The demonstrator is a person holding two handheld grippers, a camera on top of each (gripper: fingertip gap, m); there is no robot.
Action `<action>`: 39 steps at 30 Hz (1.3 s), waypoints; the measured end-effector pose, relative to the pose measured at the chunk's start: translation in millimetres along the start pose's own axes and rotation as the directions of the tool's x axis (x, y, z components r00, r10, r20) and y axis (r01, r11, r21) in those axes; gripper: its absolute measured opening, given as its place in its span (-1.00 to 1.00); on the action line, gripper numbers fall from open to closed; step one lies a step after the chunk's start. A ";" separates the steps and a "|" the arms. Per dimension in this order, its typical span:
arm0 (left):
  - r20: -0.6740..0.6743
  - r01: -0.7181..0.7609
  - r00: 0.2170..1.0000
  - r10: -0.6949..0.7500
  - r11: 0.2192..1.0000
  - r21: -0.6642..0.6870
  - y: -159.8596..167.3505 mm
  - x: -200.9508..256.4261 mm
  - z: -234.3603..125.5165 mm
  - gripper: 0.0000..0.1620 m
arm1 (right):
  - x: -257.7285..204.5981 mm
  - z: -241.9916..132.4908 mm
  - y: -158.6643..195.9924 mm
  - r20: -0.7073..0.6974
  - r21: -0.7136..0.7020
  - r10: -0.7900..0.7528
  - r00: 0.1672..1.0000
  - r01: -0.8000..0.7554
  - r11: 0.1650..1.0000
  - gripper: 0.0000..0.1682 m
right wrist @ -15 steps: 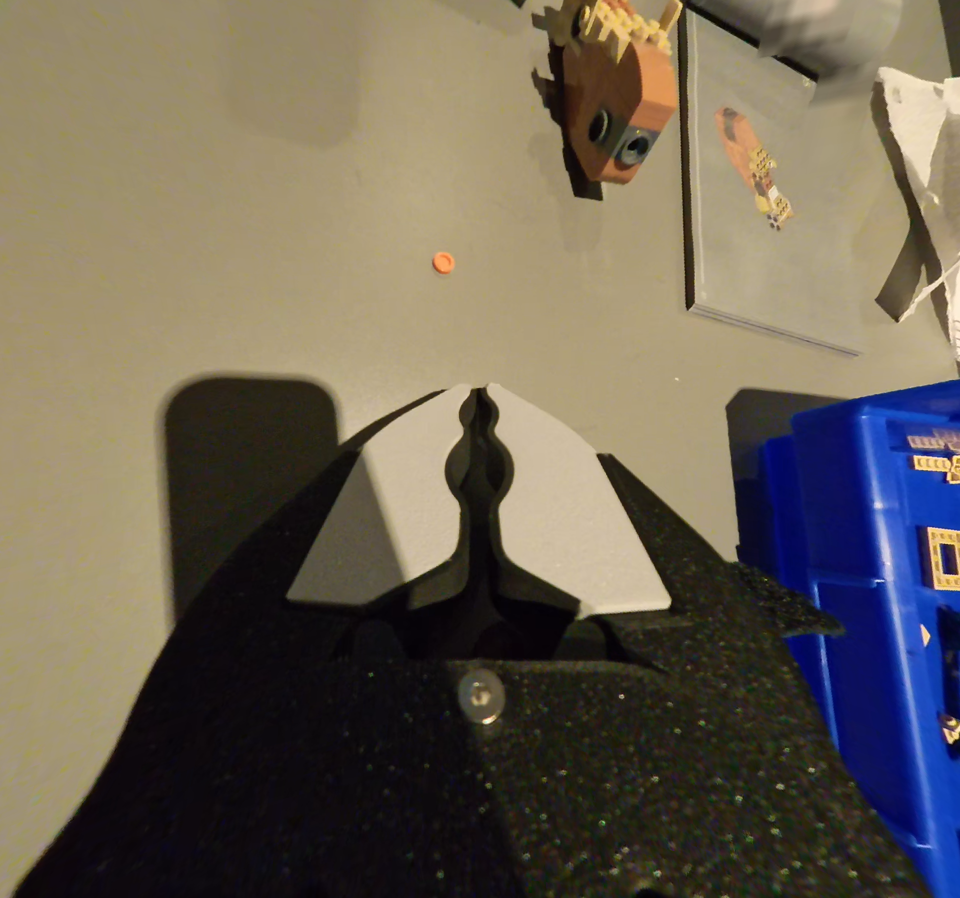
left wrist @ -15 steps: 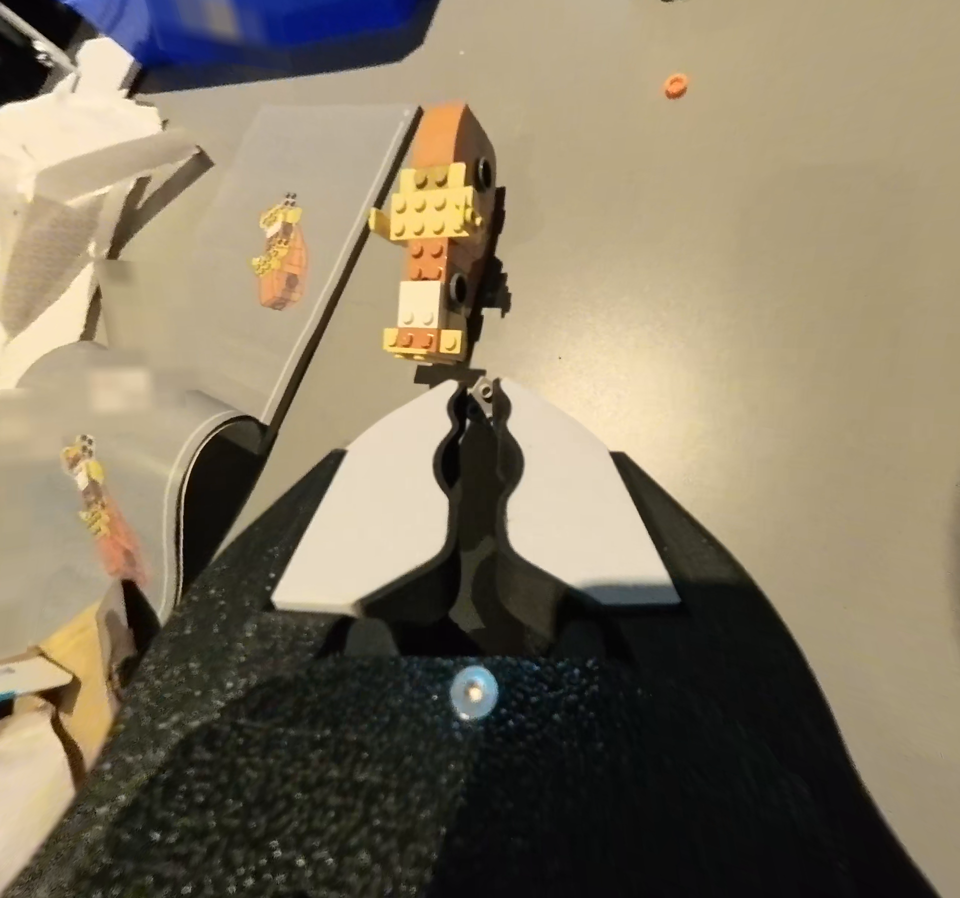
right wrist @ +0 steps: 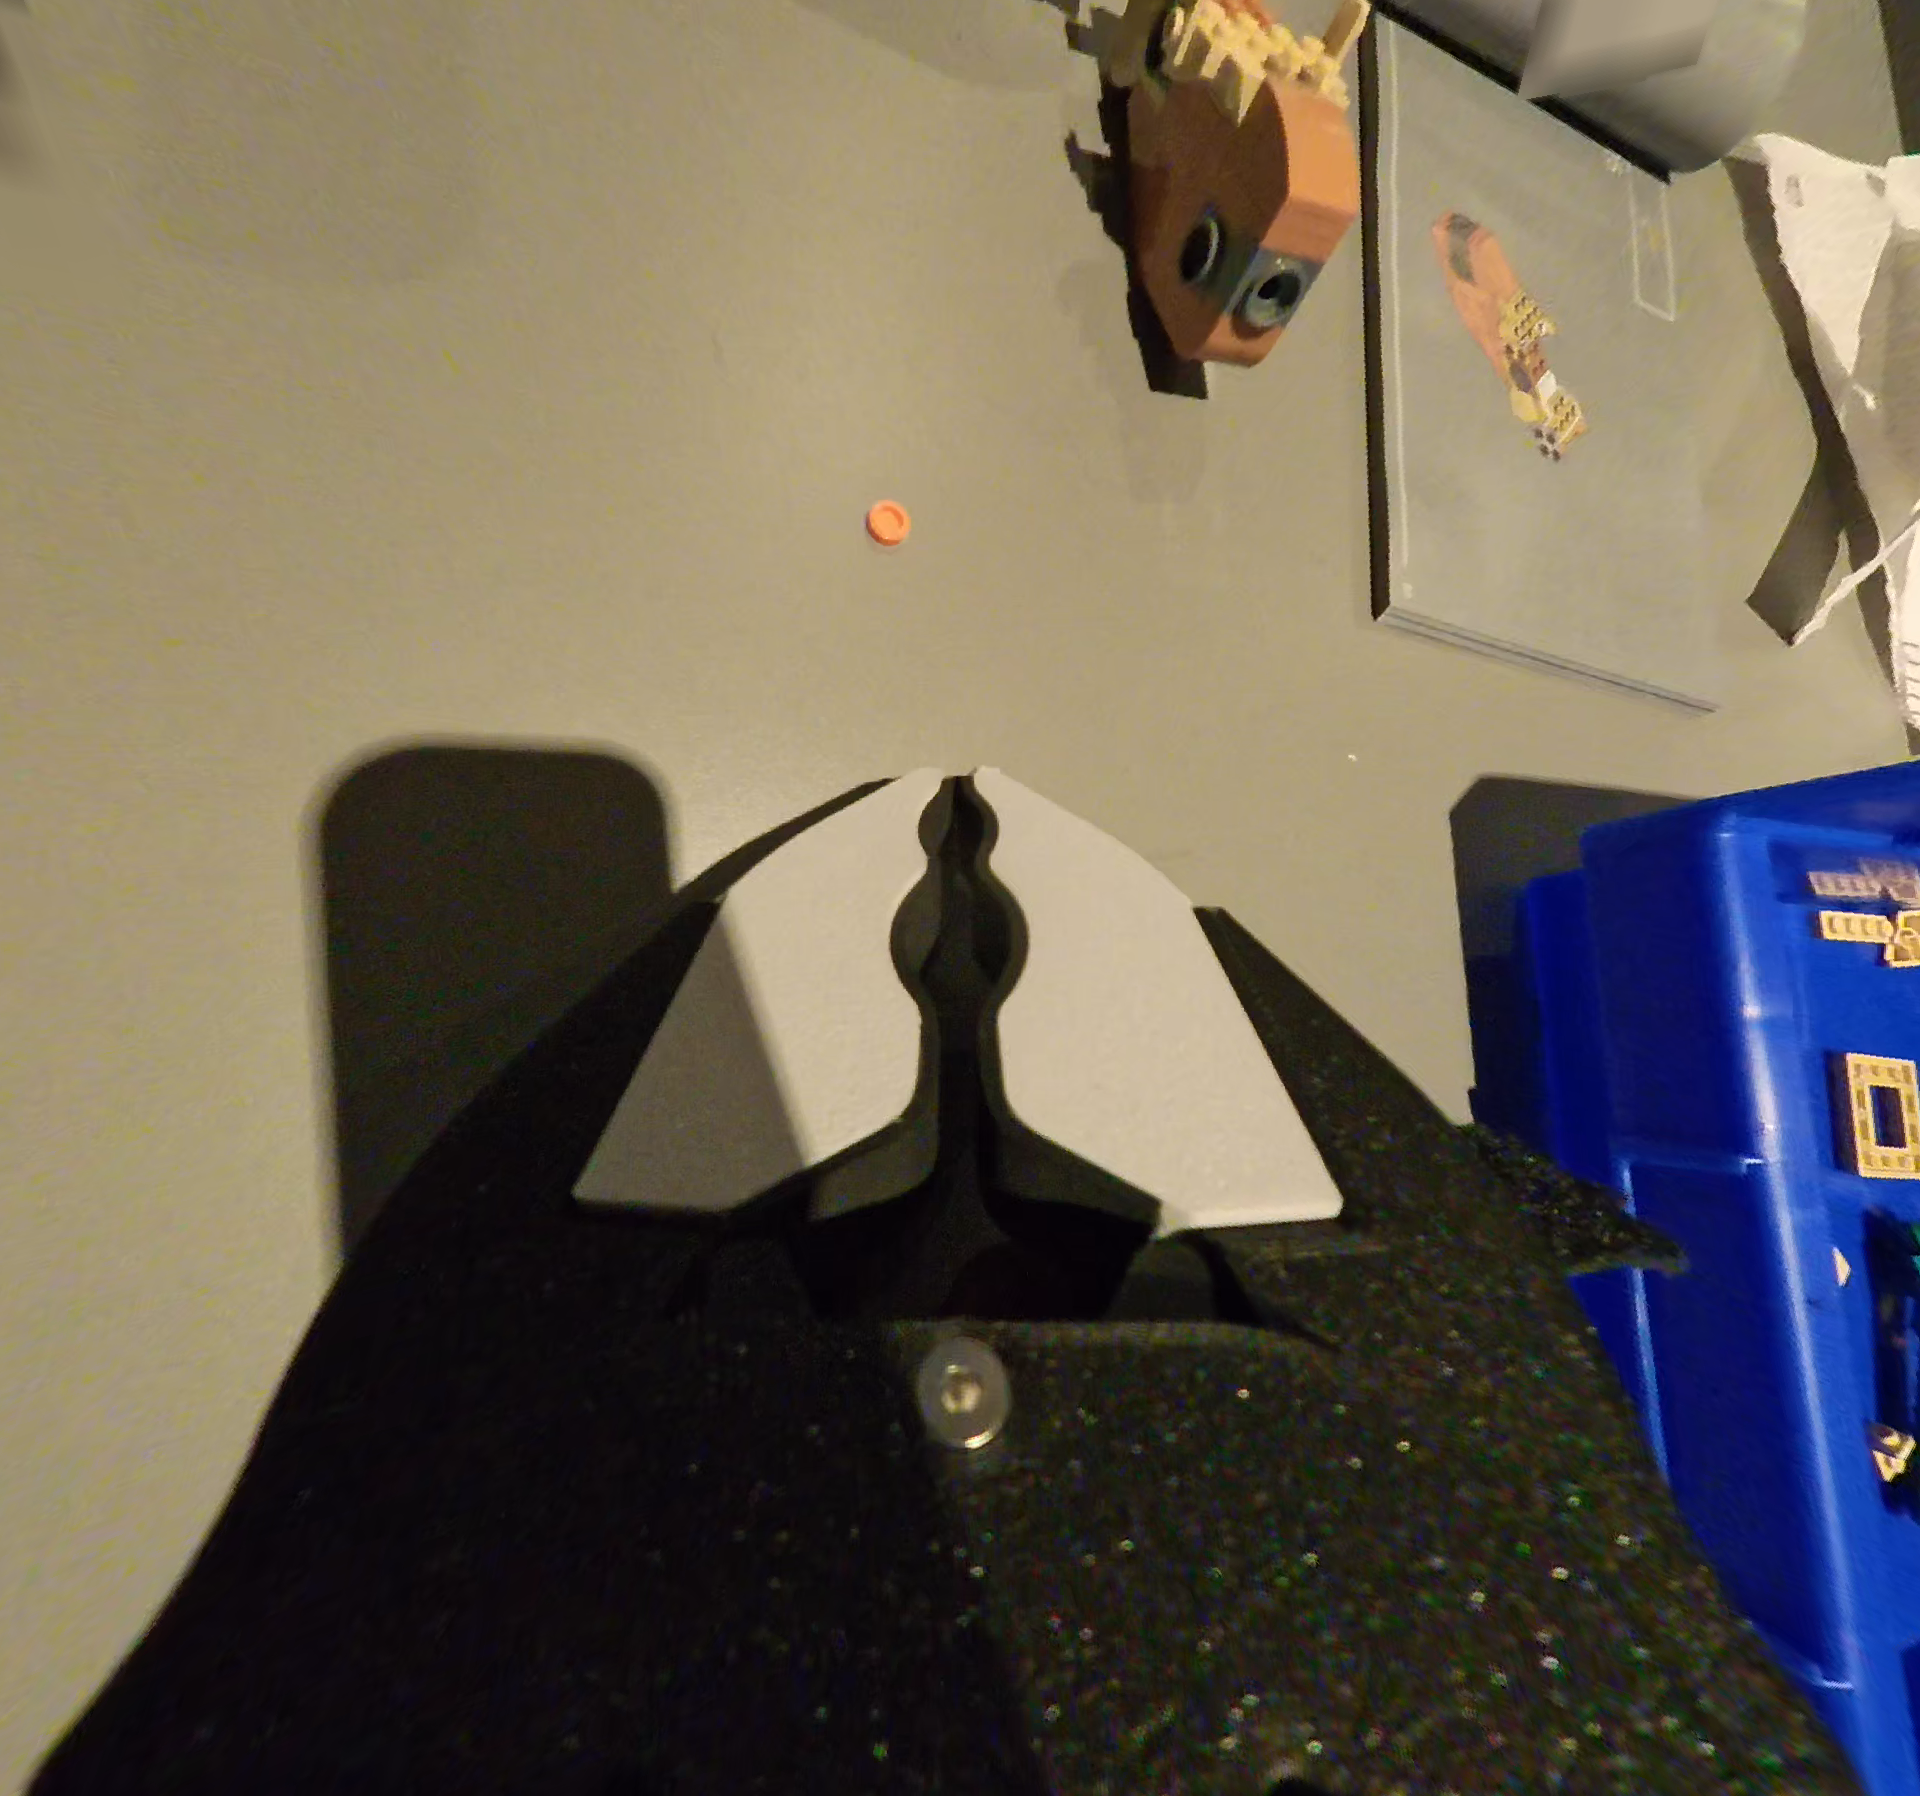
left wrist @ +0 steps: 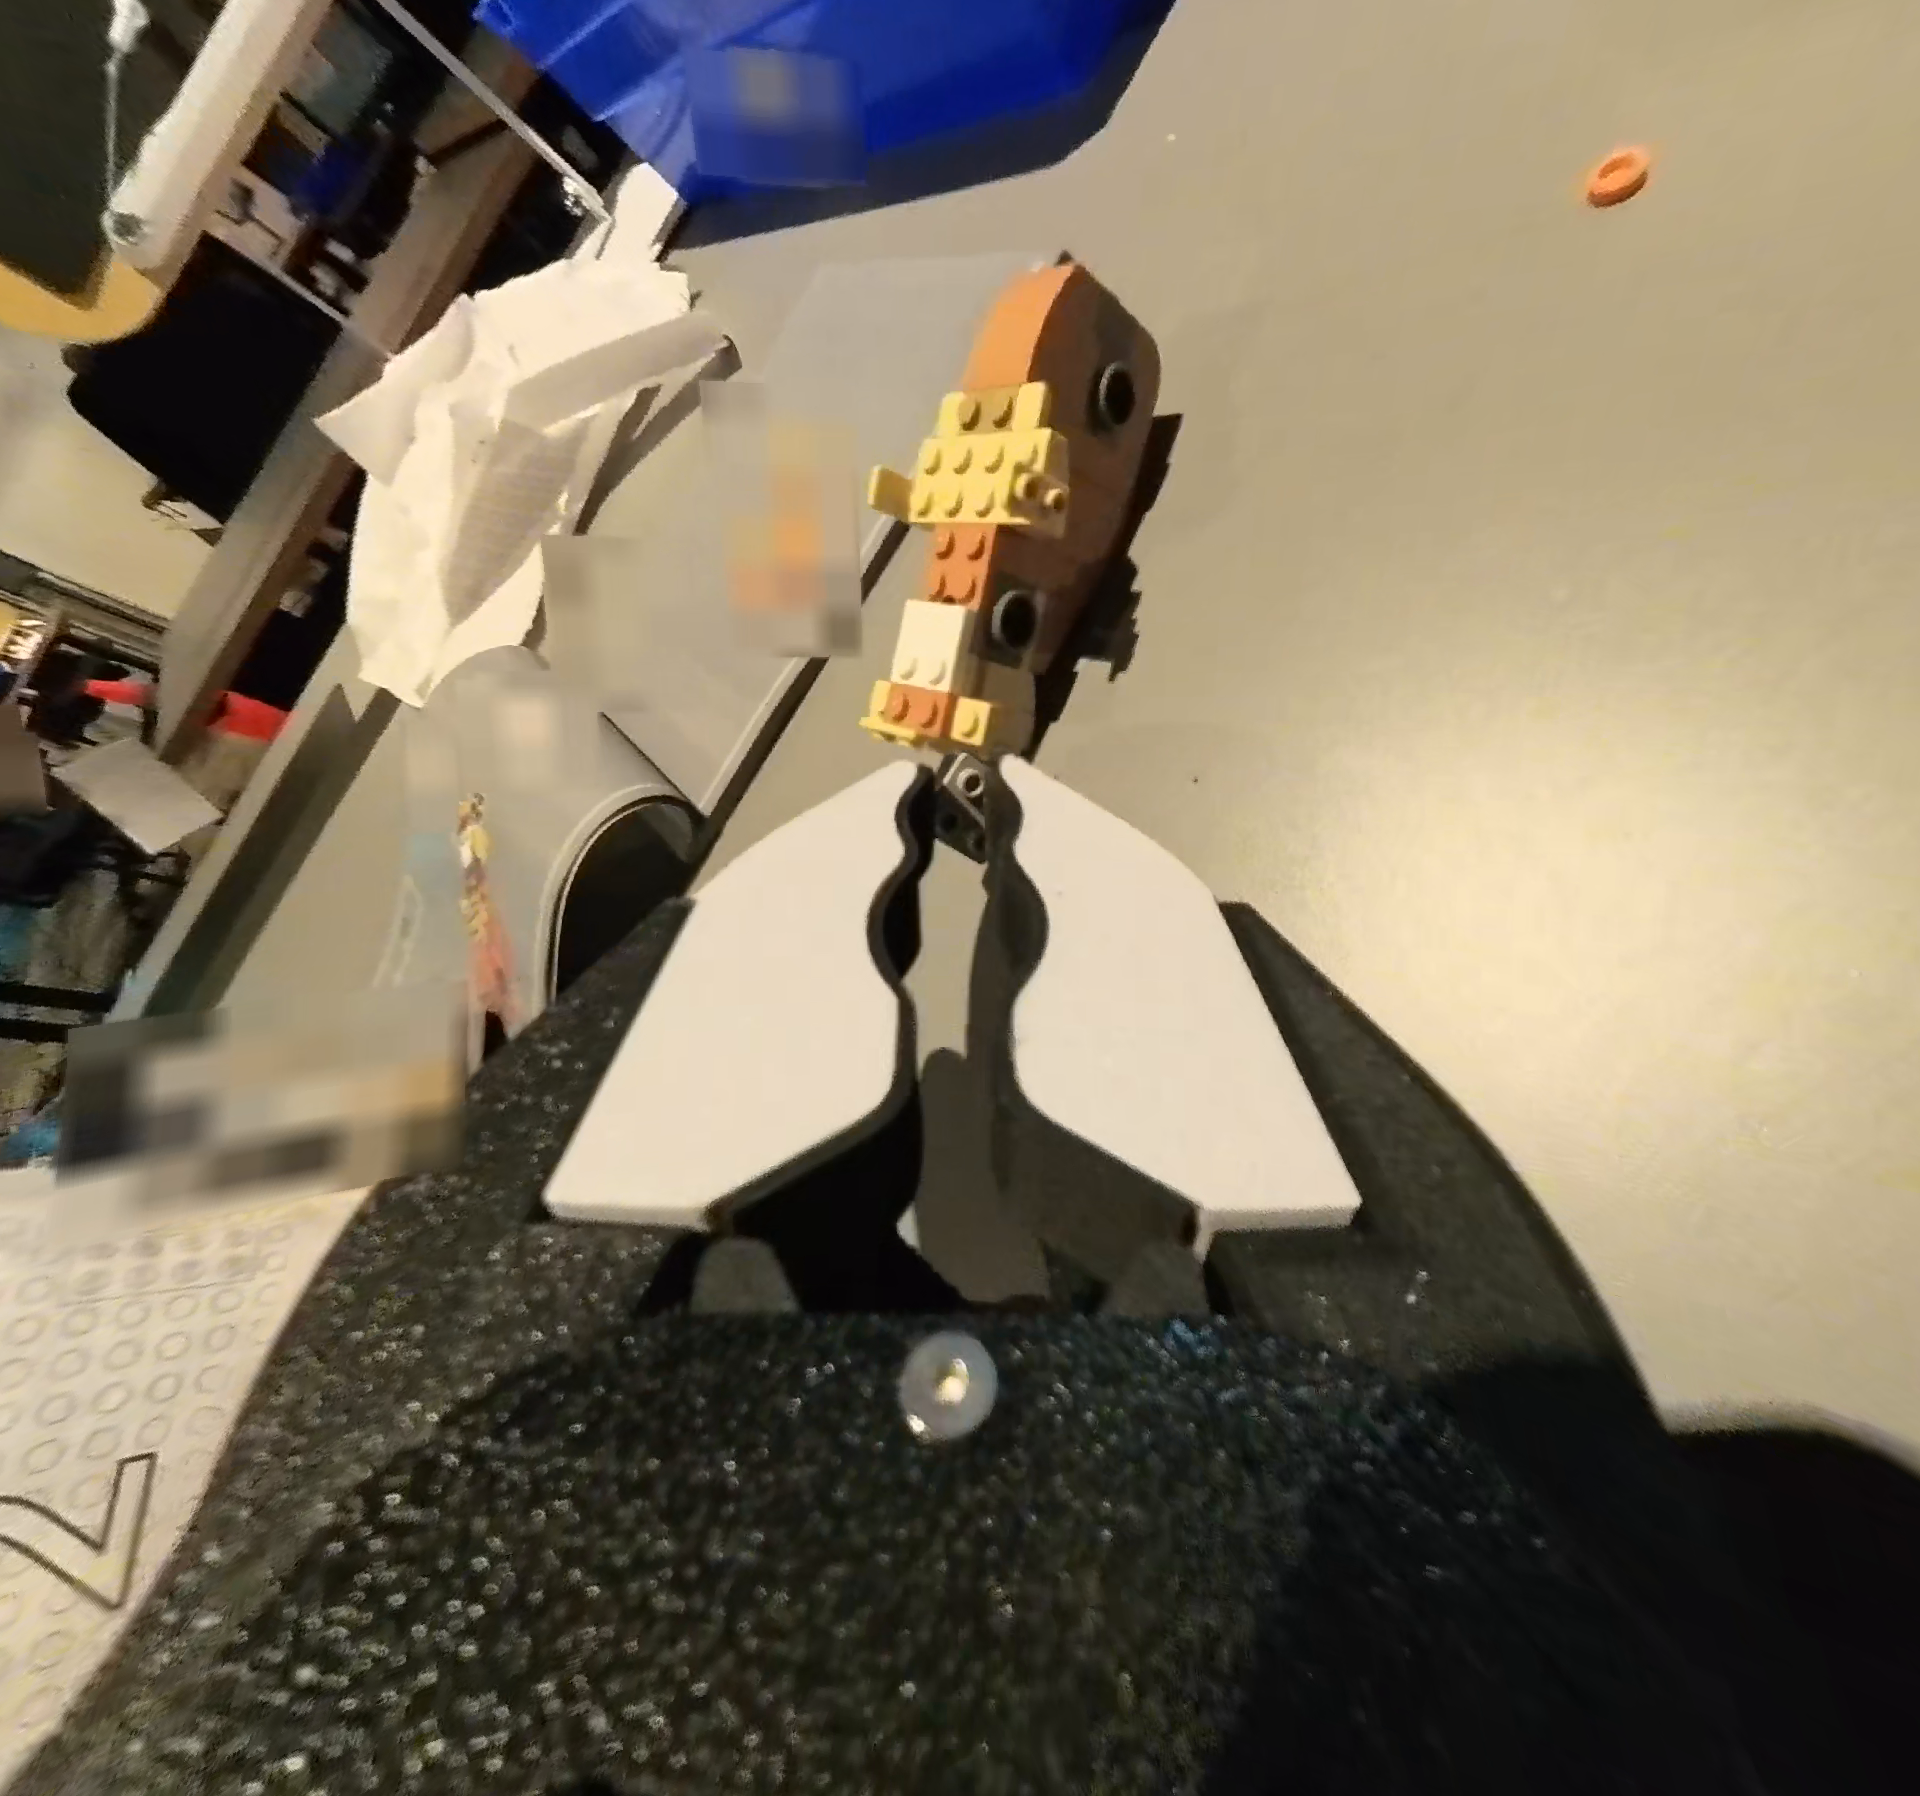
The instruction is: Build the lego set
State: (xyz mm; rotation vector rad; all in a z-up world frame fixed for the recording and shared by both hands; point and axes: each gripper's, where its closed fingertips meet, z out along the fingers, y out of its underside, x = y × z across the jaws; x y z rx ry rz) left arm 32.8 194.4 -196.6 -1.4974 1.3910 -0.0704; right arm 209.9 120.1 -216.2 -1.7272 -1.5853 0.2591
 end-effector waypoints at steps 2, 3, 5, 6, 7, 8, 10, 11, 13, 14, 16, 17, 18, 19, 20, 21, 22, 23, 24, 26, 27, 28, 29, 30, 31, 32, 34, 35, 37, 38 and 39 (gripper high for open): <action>0.004 -0.014 1.000 0.014 1.000 -0.008 0.5 1.4 1.1 -0.90 | -0.1 0.0 0.0 0.000 0.000 0.000 1.000 0.000 1.000 -1.00; 0.006 -0.018 1.000 0.018 1.000 -0.007 0.1 1.6 1.4 -0.90 | -0.2 0.0 0.0 0.000 0.000 0.000 1.000 0.000 1.000 -1.00; 0.004 -0.022 1.000 0.022 1.000 -0.006 -0.7 2.7 1.7 -0.90 | -0.3 0.0 0.0 0.001 -0.001 0.000 1.000 0.000 1.000 -1.00; 0.003 -0.025 1.000 0.025 1.000 -0.007 -0.7 3.1 2.0 -0.90 | -0.3 0.0 0.0 0.001 -0.001 0.000 1.000 0.000 1.000 -1.00; -0.002 -0.030 1.000 0.030 0.999 -0.010 -0.3 4.1 2.4 -0.90 | -0.3 -0.1 -0.1 0.001 -0.001 0.000 1.000 0.000 1.000 -1.00; -0.003 -0.035 0.999 0.035 0.999 -0.014 0.1 4.6 2.9 -0.90 | -0.3 -0.1 -0.1 0.002 -0.001 0.000 1.000 0.000 1.000 -1.00; -0.002 -0.039 0.999 0.039 0.999 -0.014 0.0 5.0 3.2 -0.90 | -0.4 -0.1 -0.1 0.002 -0.001 0.001 1.000 -0.001 1.000 -1.00; -0.003 -0.040 0.999 0.040 0.999 -0.013 0.0 5.1 3.3 -0.90 | -0.4 -0.1 0.0 0.002 -0.001 0.001 1.000 -0.001 1.000 -1.00; -0.003 -0.039 0.999 0.039 0.999 -0.014 0.0 4.9 3.5 -0.90 | -0.5 -0.1 -0.1 0.002 -0.001 0.001 1.000 -0.001 1.000 -1.00; -0.003 -0.039 0.999 0.039 0.999 -0.015 0.1 5.0 3.7 -0.90 | -0.5 -0.1 0.0 0.002 -0.001 0.001 1.000 -0.001 1.000 -1.00; -0.006 -0.041 0.999 0.041 0.999 -0.019 0.6 5.5 4.0 -0.90 | -0.6 0.0 -0.1 0.003 -0.002 0.001 1.000 -0.001 1.000 -1.00; -0.011 -0.042 0.999 0.042 0.999 -0.022 1.0 6.1 4.4 -0.90 | -0.6 -0.1 -0.1 0.003 -0.002 0.001 1.000 -0.001 1.000 -1.00; -0.013 -0.040 0.999 0.040 0.999 -0.025 1.2 6.2 4.7 -0.90 | -0.6 -0.1 -0.1 0.003 -0.002 0.001 1.000 -0.001 1.000 -1.00; -0.018 -0.035 0.999 0.035 0.999 -0.028 1.5 6.5 4.9 -0.90 | -0.7 -0.1 -0.2 0.003 -0.002 0.000 1.000 0.000 1.000 -1.00; -0.027 -0.028 0.999 0.027 0.999 -0.033 1.9 7.0 5.0 -0.90 | -0.7 0.0 -0.2 0.003 -0.001 0.000 1.000 0.000 1.000 -1.00; -0.035 -0.022 0.999 0.021 0.999 -0.037 2.2 7.2 5.0 -0.90 | -0.7 0.0 -0.2 0.003 -0.001 0.000 1.000 0.000 1.000 -1.00; -0.043 -0.017 0.999 0.015 0.999 -0.040 2.4 7.7 5.0 -0.90 | -0.8 -0.1 -0.3 0.003 -0.001 0.000 1.000 0.000 1.000 -1.00; -0.050 -0.012 0.999 0.010 0.999 -0.044 2.7 8.3 4.8 -0.90 | -1.0 -0.1 -0.3 0.004 -0.001 0.000 1.000 0.000 1.000 -1.00; -0.059 -0.008 0.998 0.005 0.999 -0.049 3.1 8.9 4.6 -0.90 | -0.9 -0.2 -0.3 0.004 -0.001 0.000 1.000 0.000 1.000 -1.00; -0.083 0.007 0.996 -0.012 0.998 -0.059 3.9 10.6 4.1 -0.89 | -0.9 -0.2 -0.2 0.003 -0.001 0.000 1.000 0.000 1.000 -1.00; -0.096 0.014 0.995 -0.020 0.998 -0.065 4.3 11.4 3.8 -0.89 | -0.8 -0.3 -0.2 0.003 -0.001 0.000 1.000 0.000 1.000 -1.00; -0.108 0.022 0.994 -0.030 0.997 -0.069 4.6 12.1 3.5 -0.88 | -0.8 -0.4 -0.4 0.003 0.000 0.000 1.000 0.000 1.000 -1.00; -0.119 0.032 0.992 -0.040 0.997 -0.072 4.7 12.6 3.2 -0.86 | -0.8 -0.5 -0.7 0.002 0.001 -0.001 1.000 0.001 1.000 -1.00; -0.131 0.042 0.990 -0.051 0.996 -0.074 4.6 13.3 3.0 -0.85 | -0.7 -0.8 -1.2 0.001 0.003 -0.001 1.000 0.001 1.000 -1.00; -0.144 0.053 0.988 -0.063 0.996 -0.074 4.7 14.0 2.5 -0.83 | -0.6 -0.9 -1.6 0.001 0.005 0.000 1.000 0.000 1.000 -1.00; -0.154 0.066 0.985 -0.077 0.995 -0.076 4.7 14.2 2.1 -0.80 | -0.4 -1.3 -1.9 0.000 0.007 0.001 1.000 -0.001 1.000 -1.00; -0.168 0.096 0.980 -0.106 0.993 -0.069 3.8 13.7 -0.1 -0.75 | 0.0 -2.5 -3.8 -0.002 0.020 0.002 1.000 -0.002 1.000 -1.00; -0.170 0.117 0.977 -0.125 0.992 -0.056 1.5 12.5 -2.3 -0.74 | 0.2 -3.7 -5.7 -0.003 0.032 0.005 1.000 -0.005 0.999 -1.00; -0.173 0.166 0.971 -0.164 0.986 -0.004 -8.5 8.9 -9.7 -0.74 | 1.9 -7.5 -9.8 -0.010 0.062 0.013 1.000 -0.013 0.998 -1.00; -0.178 0.186 0.968 -0.177 0.982 0.035 -16.5 7.7 -14.6 -0.74 | 3.9 -10.3 -11.7 -0.017 0.078 0.020 1.000 -0.019 0.997 -1.00; -0.193 0.204 0.963 -0.187 0.976 0.073 -25.2 8.3 -19.4 -0.74 | 6.7 -14.3 -13.2 -0.027 0.096 0.031 0.999 -0.028 0.995 -1.00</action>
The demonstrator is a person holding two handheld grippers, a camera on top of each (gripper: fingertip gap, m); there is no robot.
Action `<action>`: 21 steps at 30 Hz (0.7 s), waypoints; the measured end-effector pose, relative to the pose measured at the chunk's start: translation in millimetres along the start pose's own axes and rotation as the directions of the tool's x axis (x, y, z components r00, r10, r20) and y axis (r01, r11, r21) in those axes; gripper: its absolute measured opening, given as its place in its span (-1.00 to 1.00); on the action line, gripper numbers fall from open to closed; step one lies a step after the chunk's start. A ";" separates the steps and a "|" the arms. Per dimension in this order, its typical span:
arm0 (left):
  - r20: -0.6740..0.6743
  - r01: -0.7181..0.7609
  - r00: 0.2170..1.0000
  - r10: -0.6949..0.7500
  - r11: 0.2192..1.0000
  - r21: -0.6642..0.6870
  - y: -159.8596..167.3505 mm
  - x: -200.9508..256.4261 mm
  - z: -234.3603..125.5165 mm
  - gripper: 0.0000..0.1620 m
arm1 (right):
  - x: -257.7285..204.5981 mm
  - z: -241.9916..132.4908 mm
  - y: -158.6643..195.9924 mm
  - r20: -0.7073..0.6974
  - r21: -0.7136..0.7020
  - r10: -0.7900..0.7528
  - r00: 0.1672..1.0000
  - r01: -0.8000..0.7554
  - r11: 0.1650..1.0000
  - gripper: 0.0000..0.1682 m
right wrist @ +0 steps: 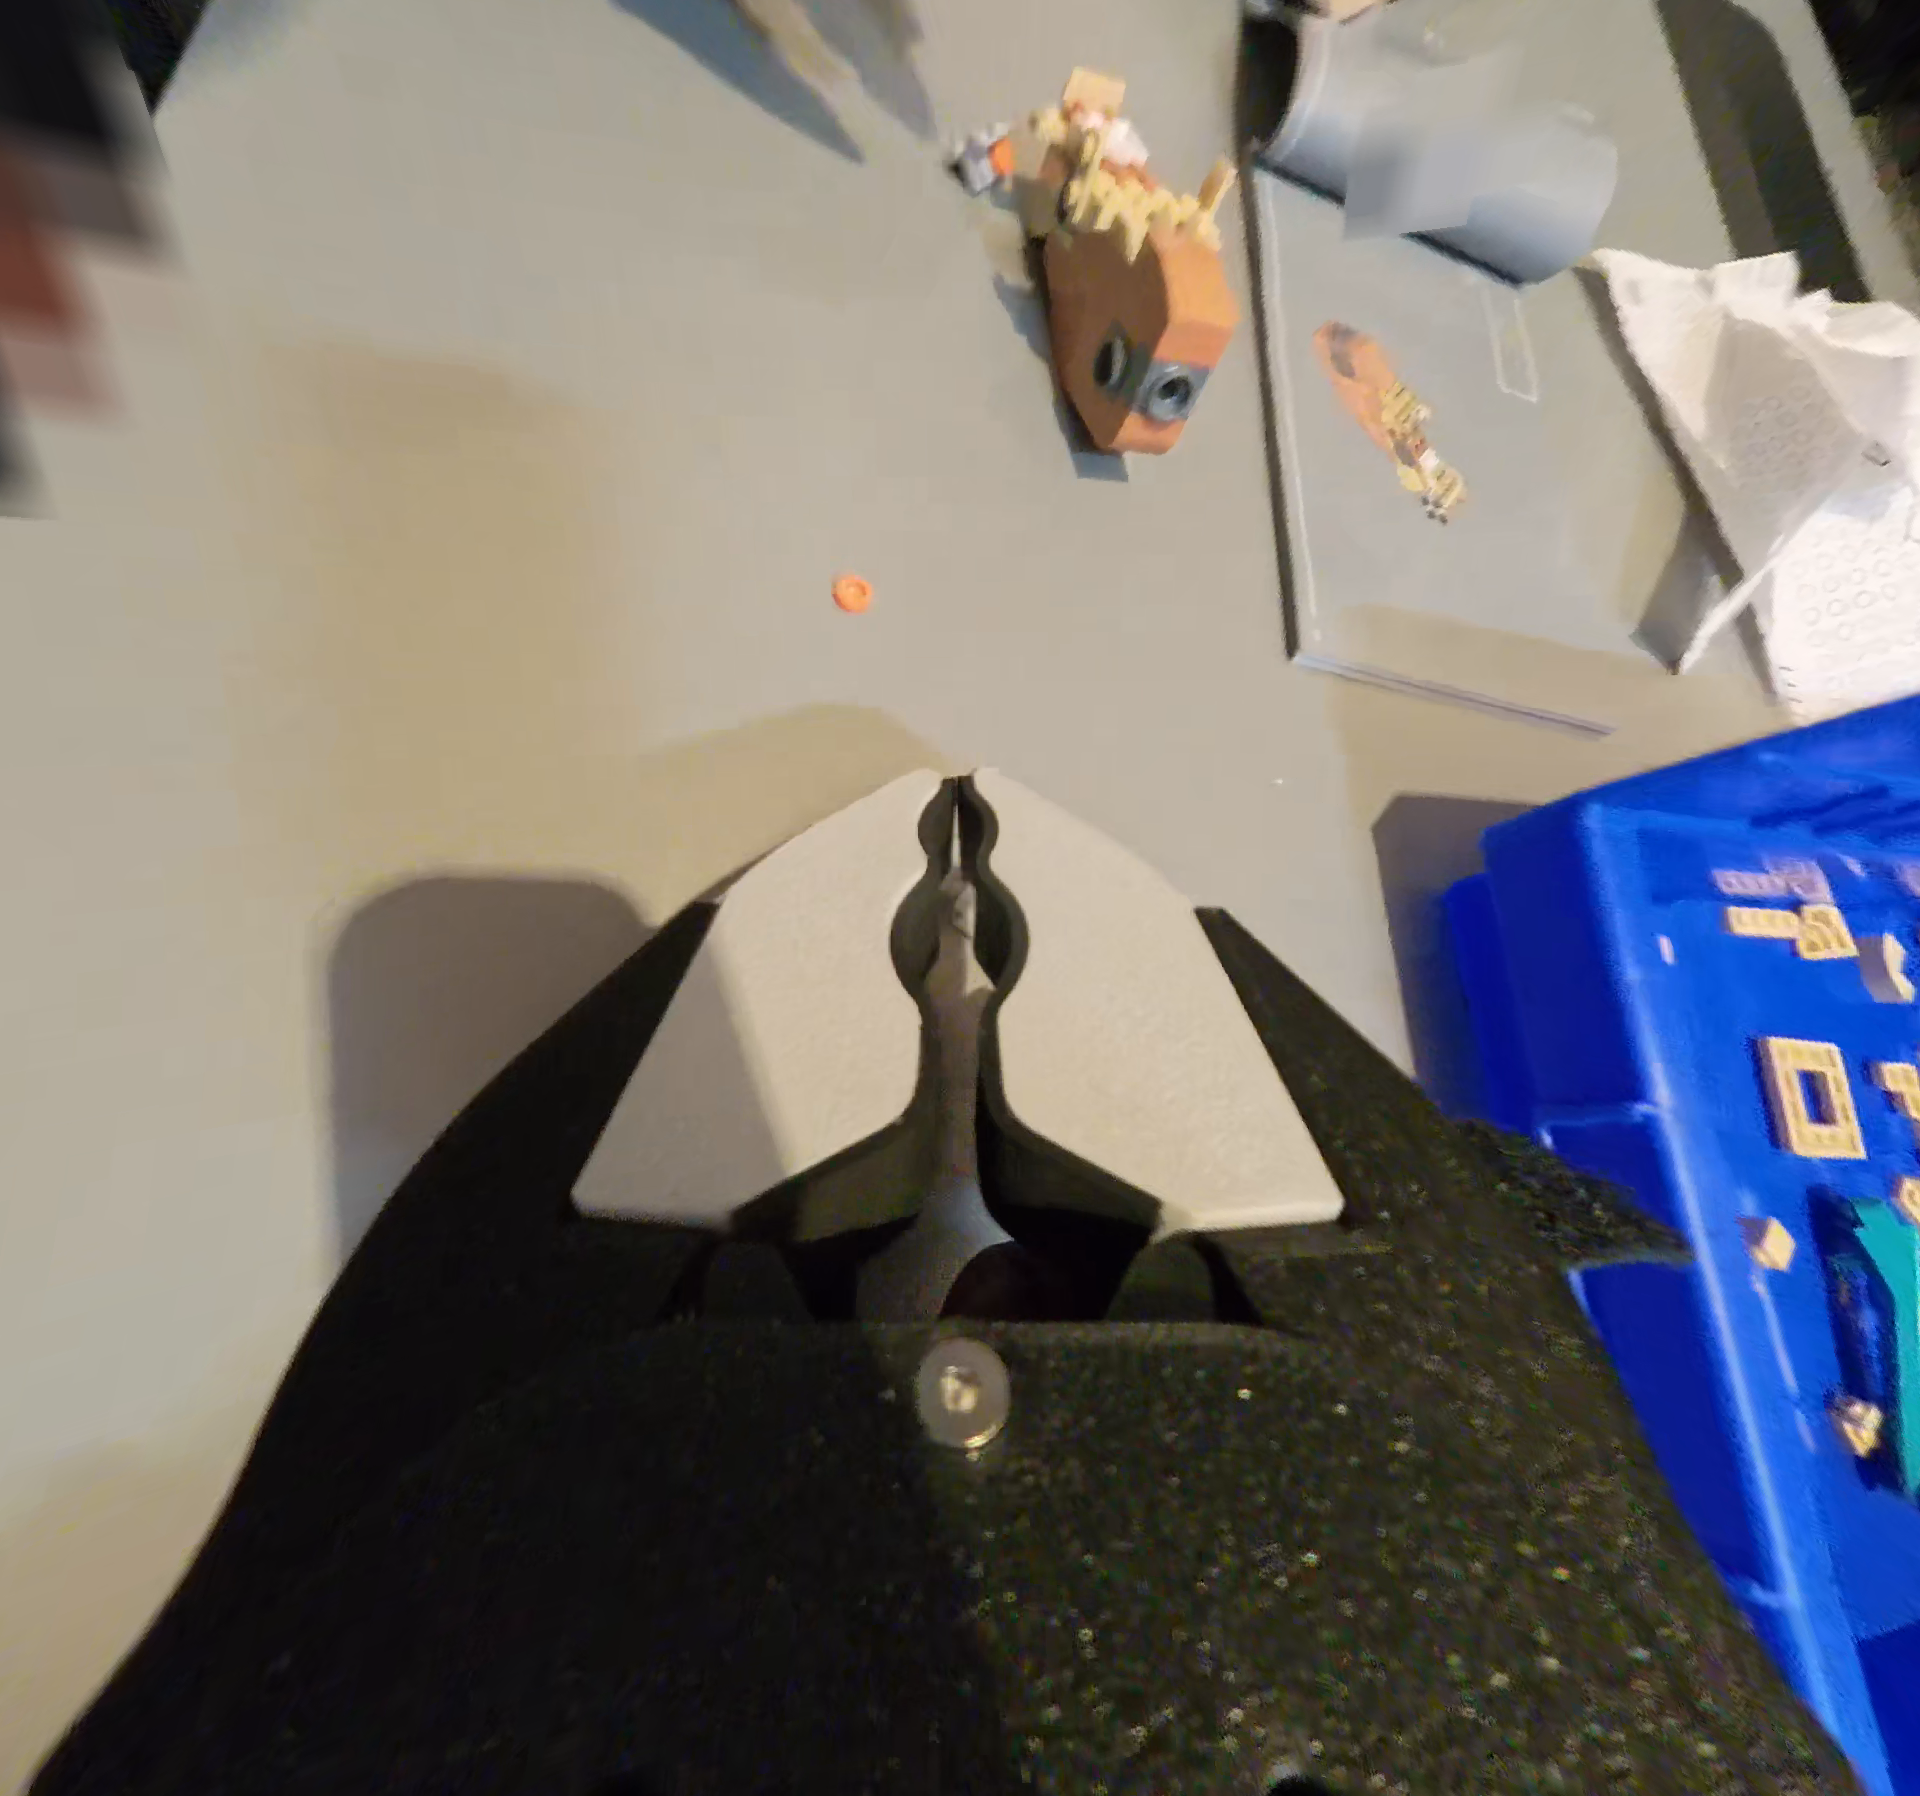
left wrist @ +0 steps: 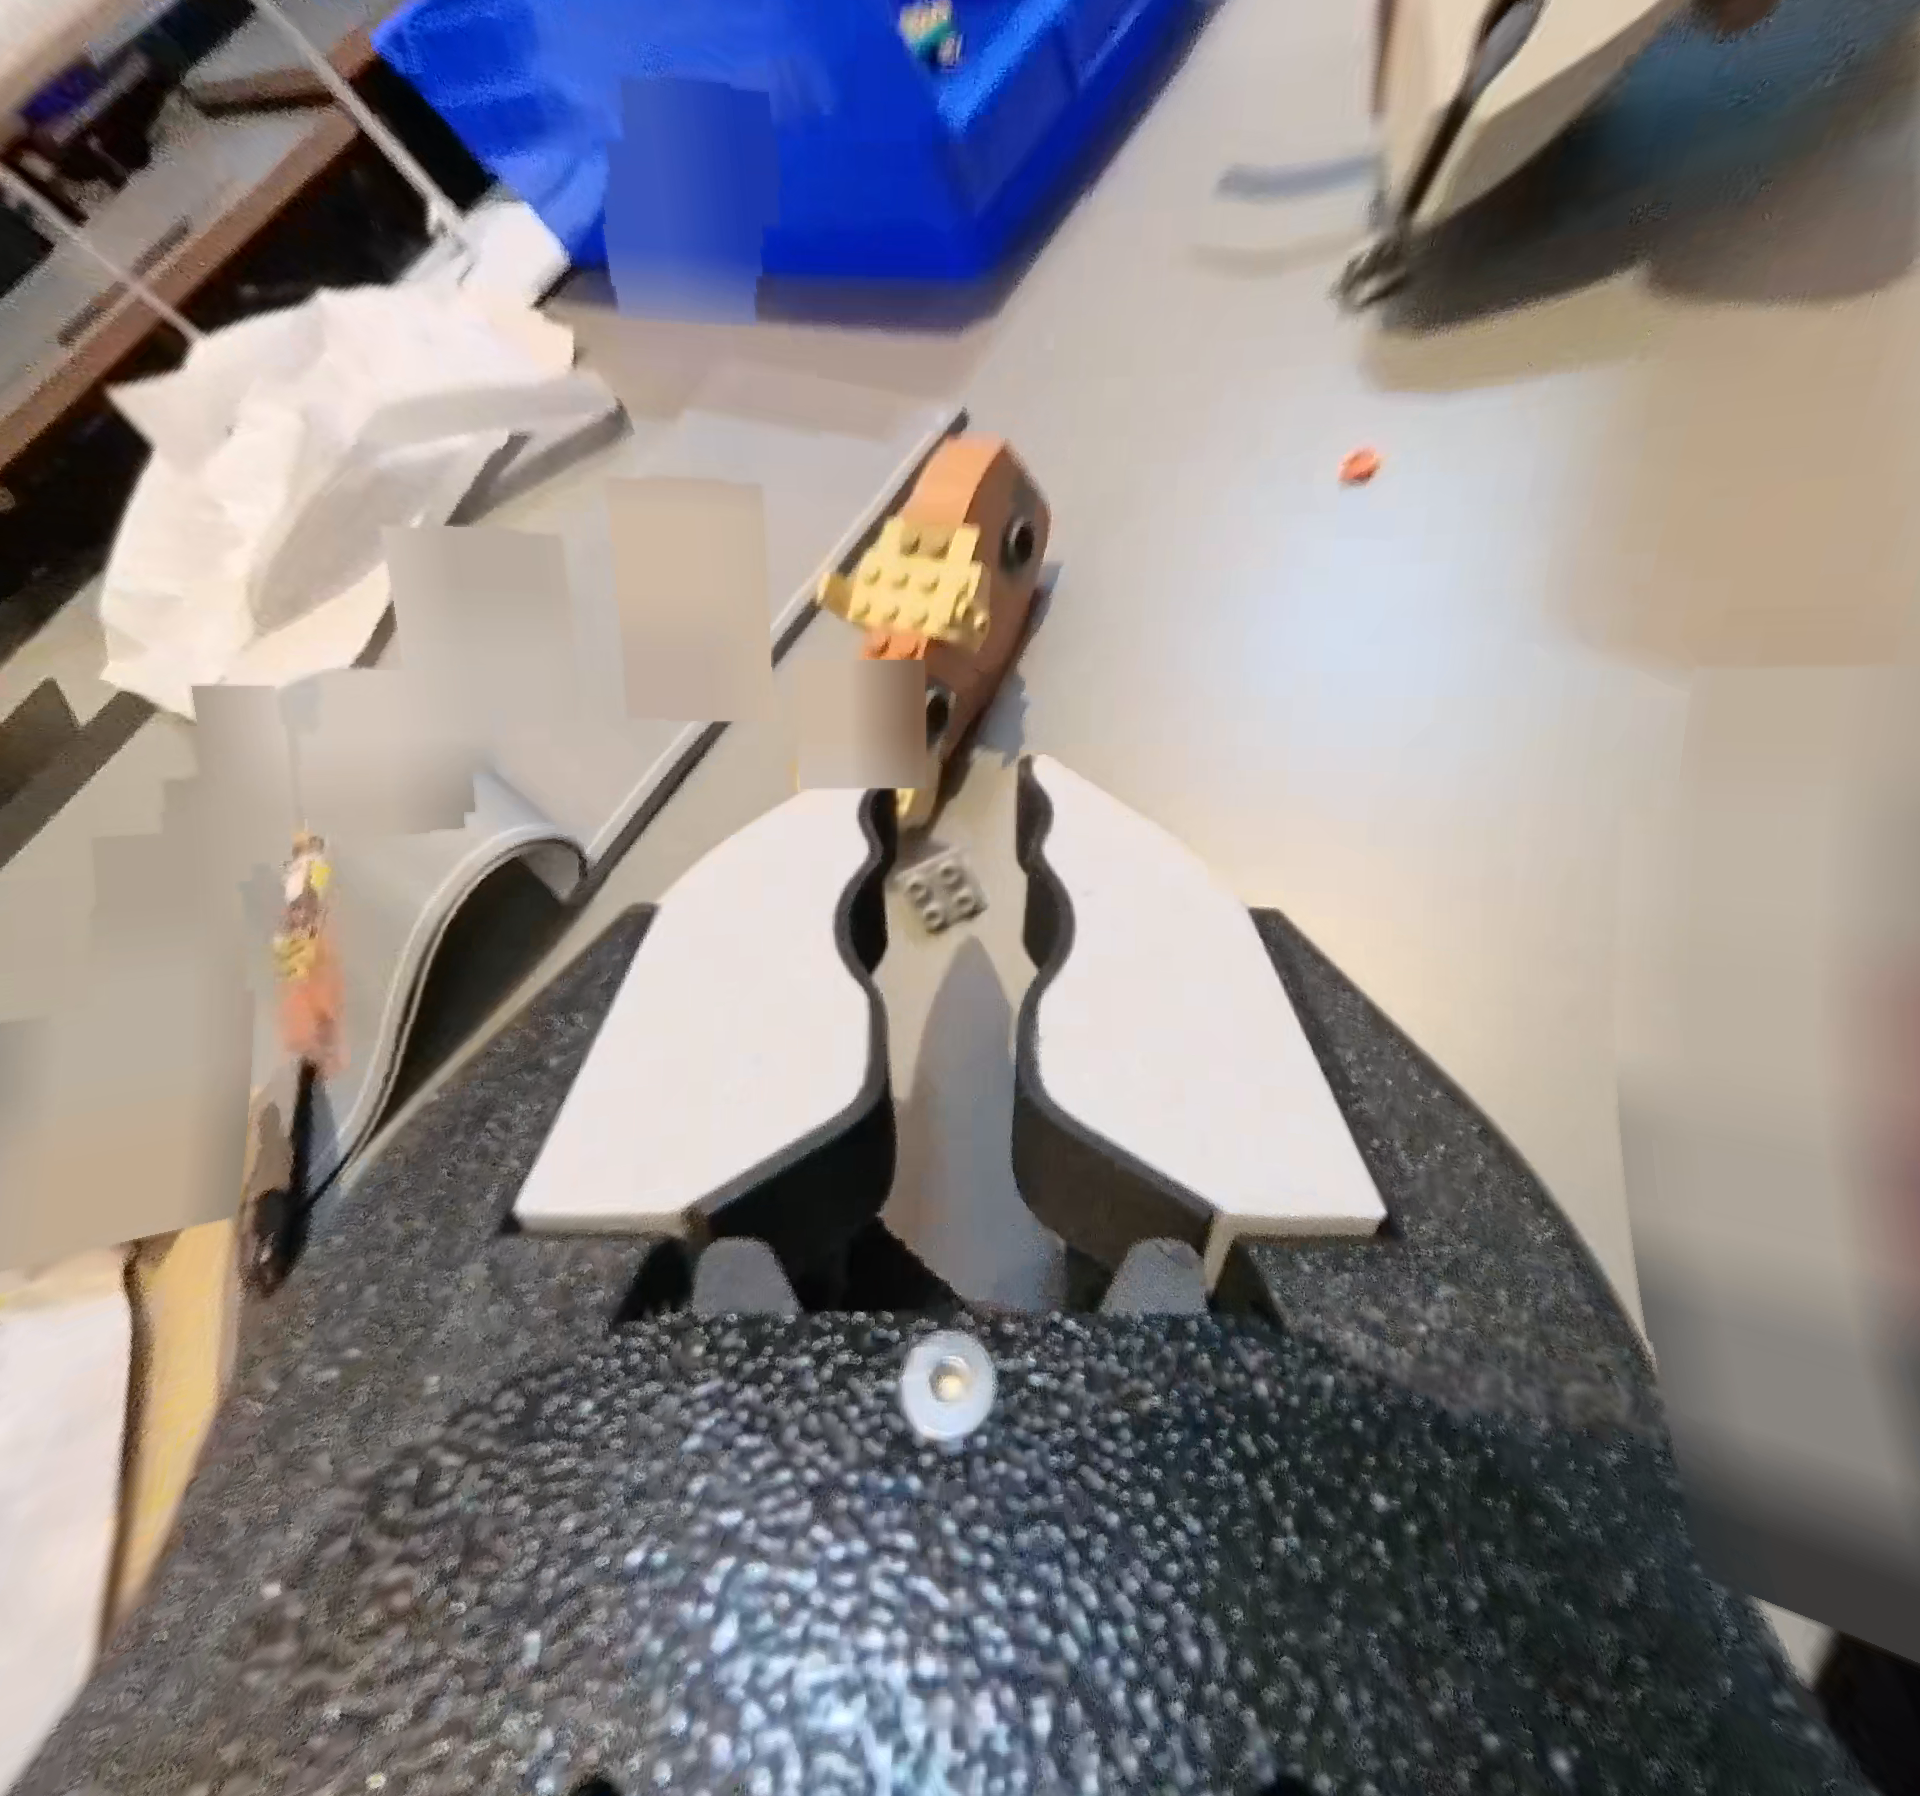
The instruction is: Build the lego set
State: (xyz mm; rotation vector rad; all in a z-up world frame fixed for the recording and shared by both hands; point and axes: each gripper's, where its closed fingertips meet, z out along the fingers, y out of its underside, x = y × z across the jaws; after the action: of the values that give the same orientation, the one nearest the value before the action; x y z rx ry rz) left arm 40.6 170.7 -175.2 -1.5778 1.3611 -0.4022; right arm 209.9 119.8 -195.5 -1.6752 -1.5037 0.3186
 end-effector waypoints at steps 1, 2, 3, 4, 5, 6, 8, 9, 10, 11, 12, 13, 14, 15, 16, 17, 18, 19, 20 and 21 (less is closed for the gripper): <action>-0.024 0.011 1.000 -0.010 0.999 0.031 -7.7 4.8 -2.8 -0.74 | 4.4 -5.0 -0.9 -0.018 0.014 0.015 1.000 -0.014 1.000 -1.00; -0.053 0.022 0.998 -0.019 0.998 0.050 -13.8 10.5 -4.2 -0.74 | 10.2 -11.0 0.1 -0.044 0.022 0.034 0.998 -0.033 0.999 -1.00; -0.075 0.029 0.997 -0.024 0.998 0.063 -19.0 15.8 -4.6 -0.74 | 15.8 -17.4 3.2 -0.067 0.024 0.063 0.996 -0.061 0.998 -0.99; -0.092 0.028 0.995 -0.021 0.997 0.074 -23.2 20.6 -4.2 -0.74 | 18.9 -23.1 8.4 -0.075 0.020 0.104 0.992 -0.103 0.995 -0.98; -0.109 0.024 0.994 -0.015 0.996 0.080 -26.4 25.5 -3.0 -0.74 | 20.8 -27.6 15.9 -0.079 0.008 0.149 0.986 -0.149 0.989 -0.96; -0.126 0.021 0.992 -0.011 0.996 0.084 -28.7 30.7 -1.3 -0.74 | 23.1 -31.0 24.5 -0.095 -0.007 0.187 0.978 -0.188 0.982 -0.95; -0.162 0.018 0.987 -0.003 0.996 0.090 -31.9 41.6 3.0 -0.75 | 22.4 -32.8 36.2 -0.106 -0.019 0.242 0.965 -0.245 0.969 -0.94; -0.180 0.018 0.984 -0.001 0.996 0.092 -33.2 46.9 4.9 -0.75 | 19.1 -30.9 38.1 -0.092 -0.018 0.267 0.959 -0.270 0.963 -0.93; -0.195 0.018 0.981 0.001 0.996 0.093 -34.5 51.9 6.9 -0.75 | 16.1 -27.4 39.1 -0.081 -0.024 0.282 0.956 -0.284 0.958 -0.91; -0.205 0.019 0.979 0.001 0.995 0.095 -35.8 56.1 9.0 -0.75 | 13.6 -23.1 39.9 -0.078 -0.039 0.285 0.955 -0.288 0.957 -0.89; -0.213 0.021 0.977 0.001 0.995 0.098 -36.9 59.4 11.5 -0.75 | 11.3 -18.5 39.9 -0.075 -0.057 0.284 0.956 -0.288 0.956 -0.87; -0.220 0.023 0.976 0.000 0.995 0.099 -37.9 62.4 13.2 -0.75 | 9.0 -14.1 39.0 -0.070 -0.073 0.285 0.956 -0.289 0.954 -0.85; -0.225 0.026 0.974 -0.004 0.995 0.098 -38.5 64.5 15.2 -0.75 | 7.5 -10.6 37.1 -0.066 -0.081 0.287 0.956 -0.292 0.953 -0.84; -0.228 0.030 0.974 -0.007 0.995 0.097 -38.7 66.3 16.9 -0.75 | 6.6 -8.0 33.7 -0.063 -0.078 0.295 0.953 -0.299 0.951 -0.84; -0.230 0.034 0.973 -0.012 0.995 0.095 -38.3 67.7 18.7 -0.75 | 5.9 -6.1 29.6 -0.056 -0.067 0.307 0.950 -0.311 0.948 -0.84; -0.231 0.041 0.973 -0.019 0.995 0.090 -37.4 68.2 20.6 -0.75 | 5.4 -4.5 26.1 -0.050 -0.057 0.321 0.946 -0.323 0.945 -0.84; -0.233 0.049 0.972 -0.029 0.996 0.080 -36.2 68.2 22.3 -0.75 | 5.4 -3.0 24.2 -0.050 -0.053 0.331 0.942 -0.334 0.941 -0.85; -0.237 0.057 0.971 -0.038 0.996 0.073 -35.0 68.3 23.8 -0.76 | 6.0 -1.7 24.4 -0.057 -0.057 0.338 0.939 -0.341 0.938 -0.86; -0.243 0.063 0.969 -0.045 0.996 0.067 -34.4 68.0 24.9 -0.76 | 6.3 -0.5 26.2 -0.065 -0.069 0.341 0.938 -0.345 0.936 -0.86; -0.248 0.068 0.967 -0.051 0.996 0.062 -34.0 67.6 25.4 -0.76 | 6.8 0.5 28.1 -0.075 -0.083 0.342 0.937 -0.348 0.934 -0.88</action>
State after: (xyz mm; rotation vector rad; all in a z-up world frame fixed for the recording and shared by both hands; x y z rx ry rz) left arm 100.7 118.5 -181.7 -1.5520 1.4716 -0.6949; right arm 230.8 128.3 -213.7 -2.0100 -1.1918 0.3848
